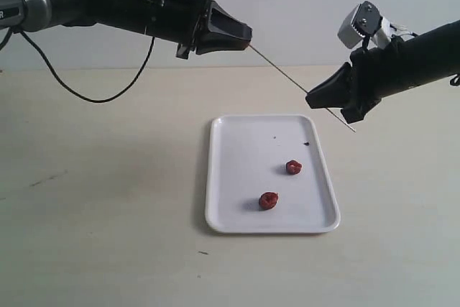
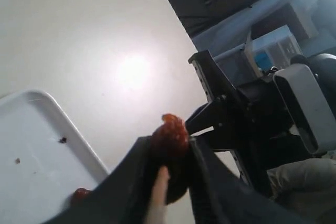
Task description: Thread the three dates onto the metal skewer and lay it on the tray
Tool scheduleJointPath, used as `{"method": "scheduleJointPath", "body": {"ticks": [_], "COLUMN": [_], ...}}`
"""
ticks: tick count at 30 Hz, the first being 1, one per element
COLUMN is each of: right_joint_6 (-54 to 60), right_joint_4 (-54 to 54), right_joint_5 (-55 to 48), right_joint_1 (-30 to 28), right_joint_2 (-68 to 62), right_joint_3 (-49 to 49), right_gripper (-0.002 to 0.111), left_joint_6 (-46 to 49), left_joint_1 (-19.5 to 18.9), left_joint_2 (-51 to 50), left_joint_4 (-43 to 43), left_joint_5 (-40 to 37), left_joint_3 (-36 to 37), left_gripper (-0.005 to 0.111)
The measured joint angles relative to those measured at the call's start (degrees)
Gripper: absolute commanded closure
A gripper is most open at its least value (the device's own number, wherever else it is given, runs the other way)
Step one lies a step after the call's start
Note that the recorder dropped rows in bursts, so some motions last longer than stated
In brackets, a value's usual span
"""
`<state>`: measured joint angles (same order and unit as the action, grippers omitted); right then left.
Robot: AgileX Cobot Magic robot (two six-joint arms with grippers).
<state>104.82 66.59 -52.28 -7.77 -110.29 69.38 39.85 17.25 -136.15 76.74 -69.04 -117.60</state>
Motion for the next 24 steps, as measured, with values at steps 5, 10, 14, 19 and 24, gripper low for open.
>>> {"method": "scheduleJointPath", "body": {"ticks": [5, 10, 14, 19, 24], "right_joint_6": [0.00, 0.00, 0.00, -0.94, -1.37], "right_joint_4": [0.49, 1.07, 1.54, 1.54, 1.54], "right_joint_5": [-0.09, -0.17, -0.08, 2.26, 3.16], "right_joint_1": [0.00, 0.00, 0.00, 0.00, 0.00], "right_joint_2": [0.00, 0.00, 0.00, 0.00, 0.00], "right_joint_3": [0.00, 0.00, 0.00, 0.00, 0.00], "right_gripper": [0.108, 0.108, 0.108, 0.108, 0.108], "left_joint_6": [0.00, 0.00, 0.00, 0.00, 0.00], "left_joint_1": [0.22, 0.34, 0.37, 0.37, -0.51], "left_joint_2": [0.00, 0.00, 0.00, 0.00, 0.00], "left_joint_4": [-0.23, -0.34, -0.68, -0.68, -0.68], "left_joint_5": [0.00, 0.00, -0.12, -0.56, -0.70], "left_joint_3": [0.00, 0.00, 0.00, 0.00, 0.00], "left_gripper": [0.074, 0.047, 0.037, 0.037, 0.037]}}
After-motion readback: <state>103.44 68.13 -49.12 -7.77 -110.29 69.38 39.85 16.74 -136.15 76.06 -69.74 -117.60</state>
